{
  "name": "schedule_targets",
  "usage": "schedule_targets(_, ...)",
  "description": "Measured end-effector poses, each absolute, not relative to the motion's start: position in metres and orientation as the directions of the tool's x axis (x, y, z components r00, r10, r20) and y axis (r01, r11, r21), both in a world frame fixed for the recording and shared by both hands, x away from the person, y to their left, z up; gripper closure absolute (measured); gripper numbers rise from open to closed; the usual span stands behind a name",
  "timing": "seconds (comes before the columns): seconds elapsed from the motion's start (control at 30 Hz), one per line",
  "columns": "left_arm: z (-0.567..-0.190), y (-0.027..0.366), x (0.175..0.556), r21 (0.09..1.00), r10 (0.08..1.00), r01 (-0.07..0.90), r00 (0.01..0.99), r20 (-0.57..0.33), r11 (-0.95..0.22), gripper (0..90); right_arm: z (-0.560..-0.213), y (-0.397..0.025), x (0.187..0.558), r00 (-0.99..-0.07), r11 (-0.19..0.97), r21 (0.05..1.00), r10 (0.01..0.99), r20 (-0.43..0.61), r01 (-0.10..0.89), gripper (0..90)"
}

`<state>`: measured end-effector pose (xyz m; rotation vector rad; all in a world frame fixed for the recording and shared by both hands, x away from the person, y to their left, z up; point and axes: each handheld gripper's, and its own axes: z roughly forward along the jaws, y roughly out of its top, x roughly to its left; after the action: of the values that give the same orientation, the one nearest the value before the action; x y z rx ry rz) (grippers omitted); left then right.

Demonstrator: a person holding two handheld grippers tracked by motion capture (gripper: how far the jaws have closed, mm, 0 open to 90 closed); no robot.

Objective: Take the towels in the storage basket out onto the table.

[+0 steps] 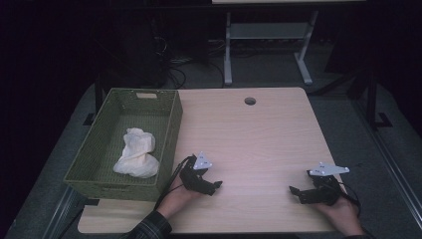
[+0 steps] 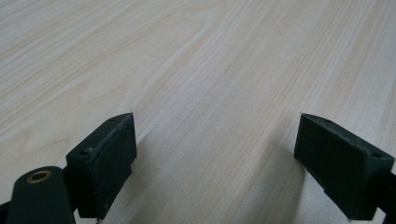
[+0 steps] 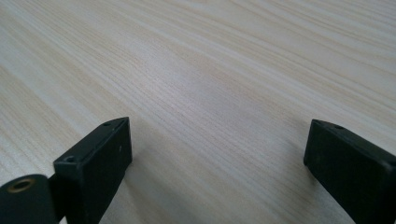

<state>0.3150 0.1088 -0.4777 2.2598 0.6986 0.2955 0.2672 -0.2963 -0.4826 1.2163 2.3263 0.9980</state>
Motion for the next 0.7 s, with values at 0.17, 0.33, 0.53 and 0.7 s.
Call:
schedule_targets(0.17,-0.477,0.109,0.317,0.706,0.55,0.389,0.835,0.002,-0.593,12.1,-0.483,-0.296,0.267,-0.58,0.389,0.714,0.814,0.029,0.582,7.3)
schedule_targets(0.33,-0.475,0.11,0.319,0.699,0.549,0.394,0.836,-0.002,-0.597,12.8,-0.483,-0.296,0.267,-0.58,0.39,0.714,0.814,0.028,0.581,7.4)
schedule_targets(0.53,-0.47,0.112,0.32,0.694,0.554,0.406,0.833,-0.014,-0.594,12.9,-0.483,-0.296,0.267,-0.583,0.392,0.713,0.812,0.028,0.581,6.7)
schedule_targets(0.7,-0.467,0.115,0.32,0.708,0.555,0.415,0.831,-0.039,-0.572,13.0,-0.483,-0.296,0.268,-0.587,0.397,0.711,0.809,0.028,0.58,5.6)
